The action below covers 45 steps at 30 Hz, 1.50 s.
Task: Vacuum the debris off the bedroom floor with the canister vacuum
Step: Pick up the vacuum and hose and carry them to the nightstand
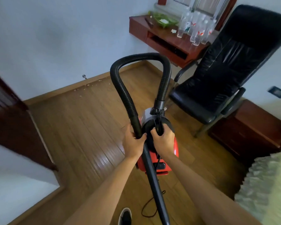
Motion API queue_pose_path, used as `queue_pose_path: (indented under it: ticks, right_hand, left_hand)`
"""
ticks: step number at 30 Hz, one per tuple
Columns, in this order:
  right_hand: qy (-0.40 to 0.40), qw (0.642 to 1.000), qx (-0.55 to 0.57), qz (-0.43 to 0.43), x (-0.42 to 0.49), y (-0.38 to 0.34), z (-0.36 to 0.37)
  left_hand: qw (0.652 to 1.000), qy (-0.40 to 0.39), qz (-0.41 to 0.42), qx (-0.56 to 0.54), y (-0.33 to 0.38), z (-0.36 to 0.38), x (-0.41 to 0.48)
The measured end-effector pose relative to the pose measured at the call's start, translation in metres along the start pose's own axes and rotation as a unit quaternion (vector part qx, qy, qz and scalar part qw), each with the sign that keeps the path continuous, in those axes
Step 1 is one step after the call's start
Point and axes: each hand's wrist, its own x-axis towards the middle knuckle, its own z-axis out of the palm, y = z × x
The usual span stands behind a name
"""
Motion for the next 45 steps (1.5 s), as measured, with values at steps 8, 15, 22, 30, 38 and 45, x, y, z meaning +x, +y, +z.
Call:
queue_pose_path:
  ticks: [8, 15, 22, 30, 38, 45]
  right_hand:
    - [-0.040, 0.998, -0.005, 0.049, 0.101, 0.042, 0.057]
    - [-0.097, 0.992, 0.016, 0.083, 0.171, 0.084, 0.107]
    - [-0.206, 0.974, 0.014, 0.089, 0.257, 0.134, 0.151]
    - [-0.314, 0.944, 0.042, 0.089, 0.338, 0.193, 0.198]
    - [-0.317, 0.944, 0.005, 0.093, 0.409, 0.253, 0.267]
    - [-0.287, 0.950, -0.054, 0.114, 0.462, 0.317, 0.334]
  left_hand:
    - [0.997, 0.032, -0.038, 0.056, -0.043, 0.031, 0.101]
    - [0.993, 0.066, -0.052, 0.079, -0.089, 0.051, 0.168]
    - [0.973, 0.176, -0.130, 0.078, -0.131, 0.095, 0.238]
    - [0.945, 0.269, -0.174, 0.072, -0.188, 0.137, 0.310]
    - [0.941, 0.247, -0.233, 0.009, -0.276, 0.141, 0.388]
    - [0.941, 0.209, -0.264, 0.031, -0.362, 0.123, 0.459]
